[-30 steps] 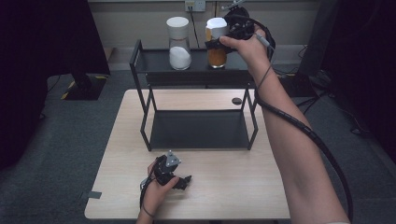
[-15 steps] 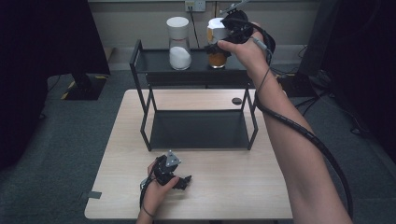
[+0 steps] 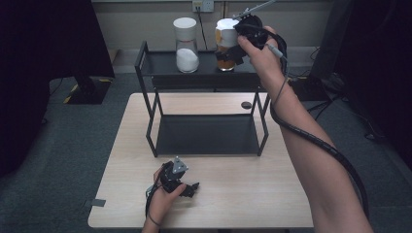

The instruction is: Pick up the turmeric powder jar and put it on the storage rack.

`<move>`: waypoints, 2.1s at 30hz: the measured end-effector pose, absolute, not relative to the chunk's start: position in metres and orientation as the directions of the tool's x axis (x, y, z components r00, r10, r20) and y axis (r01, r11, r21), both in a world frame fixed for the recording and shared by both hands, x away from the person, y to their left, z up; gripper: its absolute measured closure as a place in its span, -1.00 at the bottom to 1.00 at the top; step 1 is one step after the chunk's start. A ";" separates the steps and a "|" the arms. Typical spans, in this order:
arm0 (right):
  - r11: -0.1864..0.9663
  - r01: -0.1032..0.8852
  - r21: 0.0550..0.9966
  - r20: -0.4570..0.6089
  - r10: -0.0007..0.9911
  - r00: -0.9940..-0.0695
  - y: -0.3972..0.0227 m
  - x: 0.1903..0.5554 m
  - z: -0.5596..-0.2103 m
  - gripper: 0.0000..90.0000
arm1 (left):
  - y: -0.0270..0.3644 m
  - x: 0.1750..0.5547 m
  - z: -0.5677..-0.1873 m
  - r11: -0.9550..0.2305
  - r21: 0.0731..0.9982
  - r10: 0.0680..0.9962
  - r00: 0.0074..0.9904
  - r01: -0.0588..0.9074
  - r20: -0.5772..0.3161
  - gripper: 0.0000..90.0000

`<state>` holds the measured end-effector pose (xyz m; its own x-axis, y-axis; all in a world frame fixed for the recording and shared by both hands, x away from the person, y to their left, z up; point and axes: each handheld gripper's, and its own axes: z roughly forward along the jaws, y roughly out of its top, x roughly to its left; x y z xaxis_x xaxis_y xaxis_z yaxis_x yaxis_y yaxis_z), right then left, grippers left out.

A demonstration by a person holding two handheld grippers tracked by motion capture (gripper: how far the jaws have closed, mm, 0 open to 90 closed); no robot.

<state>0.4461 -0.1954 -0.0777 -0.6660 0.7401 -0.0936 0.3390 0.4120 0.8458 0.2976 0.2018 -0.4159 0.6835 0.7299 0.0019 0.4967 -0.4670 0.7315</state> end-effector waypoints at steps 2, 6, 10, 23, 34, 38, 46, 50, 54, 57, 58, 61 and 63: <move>0.405 0.337 0.850 -0.090 0.741 -0.665 -0.197 0.444 -0.080 -0.97 | 0.202 0.298 -0.416 -0.467 0.731 0.730 0.683 0.497 0.002 -1.00; 0.397 0.329 0.857 -0.087 0.740 -0.667 -0.201 0.439 -0.084 -0.97 | 0.202 0.298 -0.416 -0.467 0.731 0.730 0.683 0.497 0.002 -1.00; 0.393 0.323 0.861 -0.081 0.733 -0.676 -0.204 0.435 -0.089 -0.97 | 0.202 0.298 -0.416 -0.468 0.730 0.730 0.684 0.498 0.002 -1.00; 0.376 0.293 0.879 -0.047 0.680 -0.732 -0.218 0.416 -0.117 -0.97 | 0.202 0.298 -0.415 -0.470 0.729 0.729 0.685 0.497 0.003 -1.00; 0.382 0.274 0.883 -0.024 0.618 -0.786 -0.239 0.400 -0.154 -0.96 | 0.202 0.298 -0.416 -0.466 0.732 0.731 0.683 0.498 0.001 -1.00; 0.380 0.270 0.885 -0.014 0.601 -0.799 -0.246 0.396 -0.164 -0.96 | 0.202 0.297 -0.416 -0.465 0.732 0.731 0.682 0.497 0.001 -1.00; 0.358 0.258 0.897 0.014 0.561 -0.828 -0.262 0.380 -0.201 -0.96 | 0.202 0.297 -0.416 -0.466 0.733 0.731 0.683 0.496 0.002 -1.00; 0.365 0.262 0.893 0.023 0.546 -0.838 -0.266 0.375 -0.217 -0.96 | 0.202 0.297 -0.416 -0.464 0.733 0.732 0.682 0.498 0.000 -1.00; 0.367 0.264 0.892 0.029 0.537 -0.843 -0.270 0.371 -0.233 -0.96 | 0.202 0.298 -0.416 -0.468 0.731 0.730 0.684 0.497 0.003 -1.00; 0.380 0.264 0.887 0.024 0.531 -0.847 -0.271 0.366 -0.246 -0.96 | 0.202 0.298 -0.416 -0.467 0.731 0.730 0.683 0.497 0.002 -1.00; 0.382 0.262 0.886 0.024 0.528 -0.849 -0.272 0.364 -0.251 -0.96 | 0.202 0.298 -0.416 -0.467 0.731 0.730 0.683 0.497 0.002 -1.00; 0.378 0.277 0.883 0.044 0.522 -0.852 -0.274 0.360 -0.270 -0.96 | 0.202 0.298 -0.416 -0.467 0.731 0.730 0.683 0.497 0.002 -1.00; 0.382 0.276 0.882 0.043 0.518 -0.854 -0.276 0.357 -0.282 -0.96 | 0.202 0.298 -0.416 -0.467 0.731 0.730 0.683 0.497 0.002 -1.00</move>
